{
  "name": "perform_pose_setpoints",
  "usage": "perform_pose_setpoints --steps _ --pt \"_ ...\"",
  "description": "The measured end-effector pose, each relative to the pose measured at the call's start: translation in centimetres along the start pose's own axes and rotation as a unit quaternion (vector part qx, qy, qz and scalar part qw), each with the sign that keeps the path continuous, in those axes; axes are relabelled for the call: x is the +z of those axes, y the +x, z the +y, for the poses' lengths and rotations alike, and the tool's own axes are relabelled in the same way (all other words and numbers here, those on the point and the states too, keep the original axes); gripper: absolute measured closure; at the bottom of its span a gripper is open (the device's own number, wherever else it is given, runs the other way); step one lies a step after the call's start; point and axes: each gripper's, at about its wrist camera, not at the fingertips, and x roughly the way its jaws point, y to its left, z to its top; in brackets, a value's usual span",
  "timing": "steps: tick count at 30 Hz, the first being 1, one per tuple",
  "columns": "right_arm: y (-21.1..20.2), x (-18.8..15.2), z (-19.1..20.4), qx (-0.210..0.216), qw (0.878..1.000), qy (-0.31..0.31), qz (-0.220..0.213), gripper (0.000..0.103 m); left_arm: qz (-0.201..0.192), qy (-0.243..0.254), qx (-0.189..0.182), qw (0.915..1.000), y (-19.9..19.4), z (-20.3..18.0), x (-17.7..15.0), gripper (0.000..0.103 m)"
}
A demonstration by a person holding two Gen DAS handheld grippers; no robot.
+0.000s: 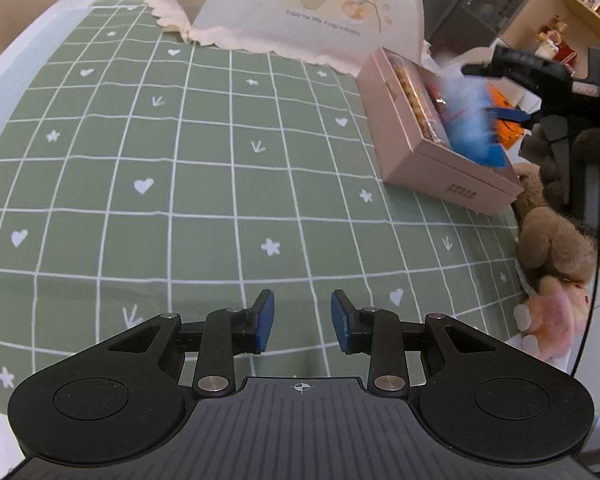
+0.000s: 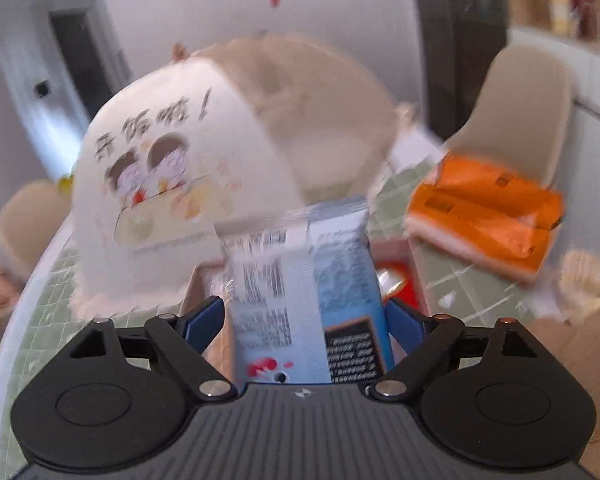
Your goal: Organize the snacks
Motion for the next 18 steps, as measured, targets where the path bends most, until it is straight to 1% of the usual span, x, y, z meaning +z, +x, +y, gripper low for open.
perform_pose_setpoints --steps 1,2,4,5,7,9,11,13,15,18 --pt "-0.1 0.0 -0.3 -0.001 1.000 0.028 0.000 0.015 0.001 0.001 -0.002 1.0000 0.1 -0.1 -0.1 0.068" --pt "-0.3 -0.1 -0.3 -0.020 0.999 0.036 -0.010 0.015 0.002 0.003 -0.003 1.0000 0.2 -0.3 -0.1 0.068" --pt "-0.7 -0.1 0.4 -0.054 0.998 0.004 -0.029 0.015 0.005 0.007 -0.002 1.0000 0.4 -0.6 -0.2 0.068" --pt "-1.0 -0.3 0.7 -0.057 0.998 -0.013 -0.039 0.015 0.002 0.012 -0.002 0.9999 0.4 -0.8 -0.2 0.068" --pt "-2.2 -0.9 0.8 -0.056 0.997 -0.020 -0.052 0.015 -0.009 0.028 0.002 0.9996 0.2 -1.2 -0.3 0.068" --pt "-3.8 -2.5 1.9 -0.054 0.995 -0.039 -0.076 0.015 -0.024 0.045 0.012 0.9986 0.4 -1.6 -0.4 0.068" --pt "-5.1 -5.4 4.0 -0.064 0.990 -0.087 -0.088 0.015 -0.041 0.054 0.021 0.9975 1.0 -1.9 -0.3 0.068" --pt "-6.8 -8.4 5.4 -0.075 0.985 -0.128 -0.085 0.015 -0.067 0.064 0.040 0.9949 1.9 -2.2 -0.1 0.068" --pt "-6.8 -11.6 6.9 -0.075 0.983 -0.157 -0.064 0.015 -0.094 0.086 0.064 0.9898 3.2 -2.8 -0.1 0.068" --pt "-5.9 -15.9 7.7 -0.078 0.981 -0.175 -0.033 0.015 -0.111 0.112 0.087 0.9835 5.1 -3.6 -0.4 0.068"
